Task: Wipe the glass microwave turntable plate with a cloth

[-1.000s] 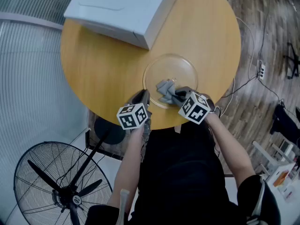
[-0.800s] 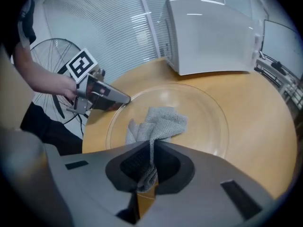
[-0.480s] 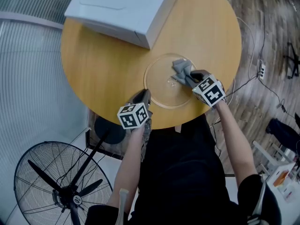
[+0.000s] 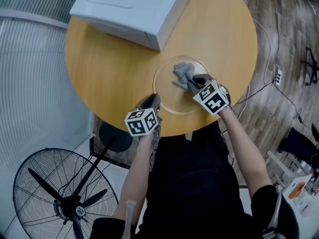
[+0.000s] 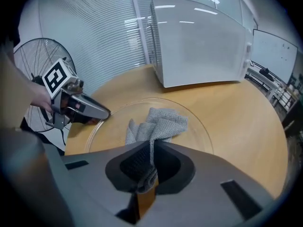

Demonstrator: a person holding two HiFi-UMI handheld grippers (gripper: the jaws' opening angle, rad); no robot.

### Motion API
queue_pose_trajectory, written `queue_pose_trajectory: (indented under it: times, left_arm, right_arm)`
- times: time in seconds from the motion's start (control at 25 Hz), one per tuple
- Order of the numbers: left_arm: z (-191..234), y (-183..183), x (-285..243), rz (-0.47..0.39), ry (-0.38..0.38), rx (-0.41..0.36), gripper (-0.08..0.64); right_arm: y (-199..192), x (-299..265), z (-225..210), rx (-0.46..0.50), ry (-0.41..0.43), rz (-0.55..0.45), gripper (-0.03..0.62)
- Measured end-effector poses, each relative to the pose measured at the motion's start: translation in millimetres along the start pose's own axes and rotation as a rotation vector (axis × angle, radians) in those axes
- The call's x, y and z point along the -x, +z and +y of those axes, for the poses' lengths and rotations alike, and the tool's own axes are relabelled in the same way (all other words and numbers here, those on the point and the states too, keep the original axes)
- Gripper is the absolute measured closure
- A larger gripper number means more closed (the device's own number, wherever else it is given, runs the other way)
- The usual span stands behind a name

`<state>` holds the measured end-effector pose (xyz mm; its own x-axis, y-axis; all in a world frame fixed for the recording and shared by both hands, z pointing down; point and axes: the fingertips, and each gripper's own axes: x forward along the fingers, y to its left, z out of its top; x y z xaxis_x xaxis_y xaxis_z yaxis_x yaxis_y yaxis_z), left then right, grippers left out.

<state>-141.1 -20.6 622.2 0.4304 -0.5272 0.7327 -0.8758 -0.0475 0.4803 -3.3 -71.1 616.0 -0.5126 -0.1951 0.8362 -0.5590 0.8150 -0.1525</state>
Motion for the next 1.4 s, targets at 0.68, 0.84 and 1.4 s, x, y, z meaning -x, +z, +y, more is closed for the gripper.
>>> queue_pose_trajectory:
  times: [0.68, 0.84, 1.4]
  left_arm:
    - [0.7, -0.4, 0.1, 0.001, 0.003, 0.001, 0.515]
    - [0.3, -1.0, -0.6, 0.001, -0.001, 0.004, 0.515]
    - [-0.9, -1.2, -0.2, 0.003, -0.005, 0.001, 0.514]
  right_arm:
    - [19.1, -34.7, 94.0, 0.153, 0.16, 0.003, 0.566]
    - [19.4, -29.9, 69.8, 0.11, 0.114, -0.022, 0.566]
    - [10.2, 3.6, -50.5, -0.195, -0.142, -0.069, 0.566]
